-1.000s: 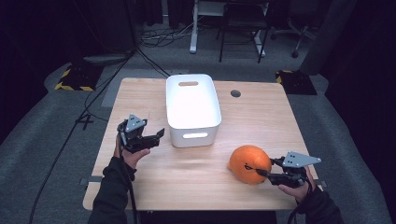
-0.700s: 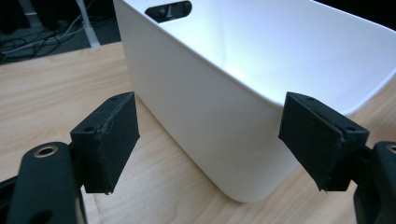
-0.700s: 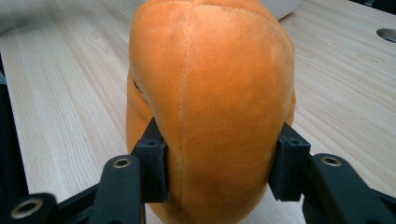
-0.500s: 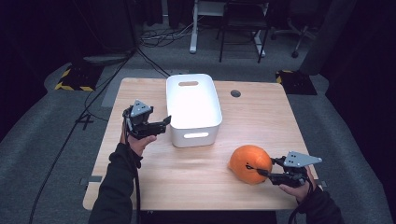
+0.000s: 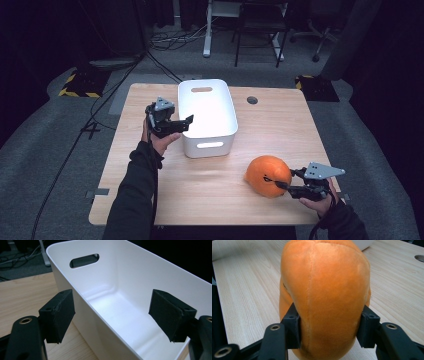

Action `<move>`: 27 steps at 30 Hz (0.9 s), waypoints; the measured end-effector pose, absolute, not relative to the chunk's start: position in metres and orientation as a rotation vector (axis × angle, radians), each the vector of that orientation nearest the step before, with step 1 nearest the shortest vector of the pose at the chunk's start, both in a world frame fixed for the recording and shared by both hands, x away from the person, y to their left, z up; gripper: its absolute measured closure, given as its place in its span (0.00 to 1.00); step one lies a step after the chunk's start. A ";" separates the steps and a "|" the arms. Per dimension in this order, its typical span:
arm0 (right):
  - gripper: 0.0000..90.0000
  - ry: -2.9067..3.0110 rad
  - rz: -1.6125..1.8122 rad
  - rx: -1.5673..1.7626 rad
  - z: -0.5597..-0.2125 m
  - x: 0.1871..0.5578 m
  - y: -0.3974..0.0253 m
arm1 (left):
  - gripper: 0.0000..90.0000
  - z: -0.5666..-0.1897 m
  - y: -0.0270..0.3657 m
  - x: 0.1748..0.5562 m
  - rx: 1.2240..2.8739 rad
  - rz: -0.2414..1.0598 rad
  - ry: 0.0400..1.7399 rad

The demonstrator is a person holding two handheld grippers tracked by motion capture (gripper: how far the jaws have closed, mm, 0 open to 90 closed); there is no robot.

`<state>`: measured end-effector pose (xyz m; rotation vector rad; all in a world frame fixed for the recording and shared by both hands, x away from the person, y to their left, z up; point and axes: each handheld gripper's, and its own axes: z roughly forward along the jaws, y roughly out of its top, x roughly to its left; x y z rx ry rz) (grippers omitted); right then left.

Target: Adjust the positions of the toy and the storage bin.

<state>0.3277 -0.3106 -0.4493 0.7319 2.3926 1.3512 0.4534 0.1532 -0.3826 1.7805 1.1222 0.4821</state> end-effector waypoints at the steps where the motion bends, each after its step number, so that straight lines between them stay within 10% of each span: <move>1: 0.53 2.393 1.351 0.731 -0.449 0.328 -0.311 | 0.23 -0.385 0.150 0.458 1.795 0.486 1.136; 27: 0.55 2.378 1.331 0.739 -0.448 0.327 -0.313 | 0.63 -0.397 0.125 0.468 1.940 0.461 1.163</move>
